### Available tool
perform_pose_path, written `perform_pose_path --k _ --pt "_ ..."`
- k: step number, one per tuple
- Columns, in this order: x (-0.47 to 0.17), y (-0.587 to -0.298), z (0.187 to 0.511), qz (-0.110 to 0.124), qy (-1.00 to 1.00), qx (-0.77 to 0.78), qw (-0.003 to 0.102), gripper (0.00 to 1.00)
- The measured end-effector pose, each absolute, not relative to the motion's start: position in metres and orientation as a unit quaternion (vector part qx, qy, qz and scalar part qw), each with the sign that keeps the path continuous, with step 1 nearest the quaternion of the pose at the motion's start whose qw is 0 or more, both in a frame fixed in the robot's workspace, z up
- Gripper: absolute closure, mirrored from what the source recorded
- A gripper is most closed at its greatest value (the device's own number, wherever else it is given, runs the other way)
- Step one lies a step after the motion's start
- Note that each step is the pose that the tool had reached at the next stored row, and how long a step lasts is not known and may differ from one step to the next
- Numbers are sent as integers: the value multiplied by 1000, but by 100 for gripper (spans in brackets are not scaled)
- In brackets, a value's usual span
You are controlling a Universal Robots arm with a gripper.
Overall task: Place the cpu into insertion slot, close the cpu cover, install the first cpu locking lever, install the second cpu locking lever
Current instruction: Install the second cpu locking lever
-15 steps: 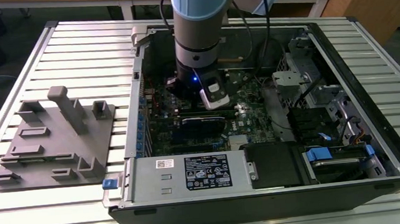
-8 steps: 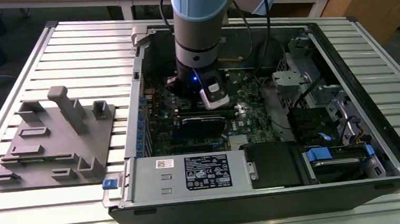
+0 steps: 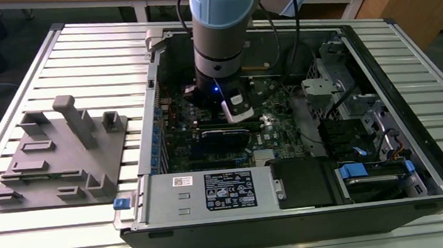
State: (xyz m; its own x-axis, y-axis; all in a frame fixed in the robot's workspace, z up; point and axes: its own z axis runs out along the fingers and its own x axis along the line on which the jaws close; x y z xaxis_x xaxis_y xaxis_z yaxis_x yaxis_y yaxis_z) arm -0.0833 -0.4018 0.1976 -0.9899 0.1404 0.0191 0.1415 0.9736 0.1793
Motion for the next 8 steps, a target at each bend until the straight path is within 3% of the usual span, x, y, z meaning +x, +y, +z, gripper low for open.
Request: perform_pose_path --k 8 --pt "-83 -404 196 -103 -992 -71 4 89"
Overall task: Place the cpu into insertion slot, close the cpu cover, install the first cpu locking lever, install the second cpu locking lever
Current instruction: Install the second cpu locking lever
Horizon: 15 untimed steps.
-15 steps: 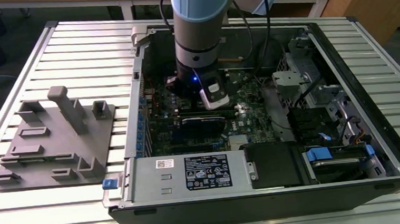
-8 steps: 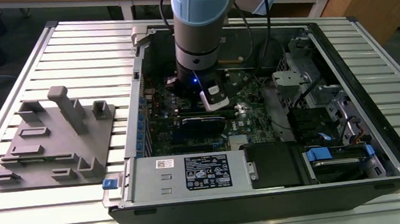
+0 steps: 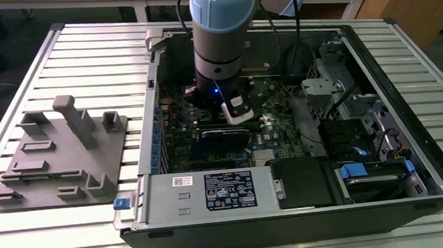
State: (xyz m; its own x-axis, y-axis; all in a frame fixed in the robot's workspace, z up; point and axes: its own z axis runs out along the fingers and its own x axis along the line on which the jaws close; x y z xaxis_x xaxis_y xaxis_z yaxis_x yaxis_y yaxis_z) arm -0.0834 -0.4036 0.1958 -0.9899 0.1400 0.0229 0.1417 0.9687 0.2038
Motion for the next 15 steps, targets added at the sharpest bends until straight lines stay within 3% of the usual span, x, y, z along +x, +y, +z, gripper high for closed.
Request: perform_pose_path --k 15 --pt "-93 -404 194 -104 -992 -71 0 89"
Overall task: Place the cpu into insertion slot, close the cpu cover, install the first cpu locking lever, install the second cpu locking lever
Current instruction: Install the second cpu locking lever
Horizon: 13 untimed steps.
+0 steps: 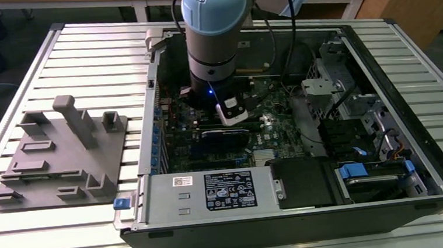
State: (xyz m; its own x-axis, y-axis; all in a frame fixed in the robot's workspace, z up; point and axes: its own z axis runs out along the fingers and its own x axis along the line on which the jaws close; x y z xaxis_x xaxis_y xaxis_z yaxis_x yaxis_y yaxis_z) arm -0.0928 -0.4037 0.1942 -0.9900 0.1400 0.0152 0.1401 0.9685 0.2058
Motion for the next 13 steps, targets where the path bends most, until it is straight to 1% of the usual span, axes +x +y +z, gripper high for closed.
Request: perform_pose_path --k 13 --pt "-93 -401 194 -104 -992 -72 0 89"
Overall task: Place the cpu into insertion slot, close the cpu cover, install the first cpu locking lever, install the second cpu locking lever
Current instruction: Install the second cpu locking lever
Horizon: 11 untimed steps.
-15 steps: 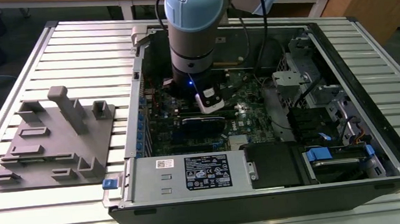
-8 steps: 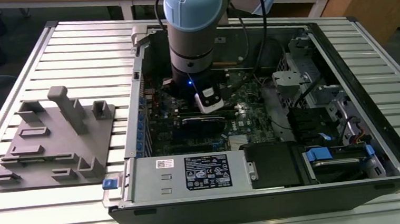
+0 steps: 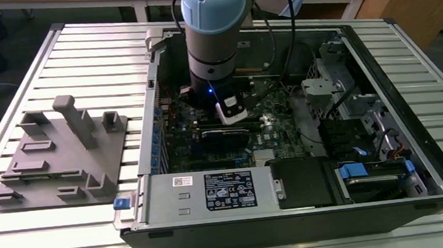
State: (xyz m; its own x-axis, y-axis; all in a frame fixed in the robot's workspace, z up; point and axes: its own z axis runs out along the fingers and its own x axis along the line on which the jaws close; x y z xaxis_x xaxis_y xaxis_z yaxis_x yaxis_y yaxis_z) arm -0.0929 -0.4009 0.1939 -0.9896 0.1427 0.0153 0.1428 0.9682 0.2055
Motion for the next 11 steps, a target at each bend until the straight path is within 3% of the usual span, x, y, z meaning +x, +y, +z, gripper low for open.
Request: perform_pose_path --k 11 --pt "-93 -400 192 -103 -992 -74 0 89"
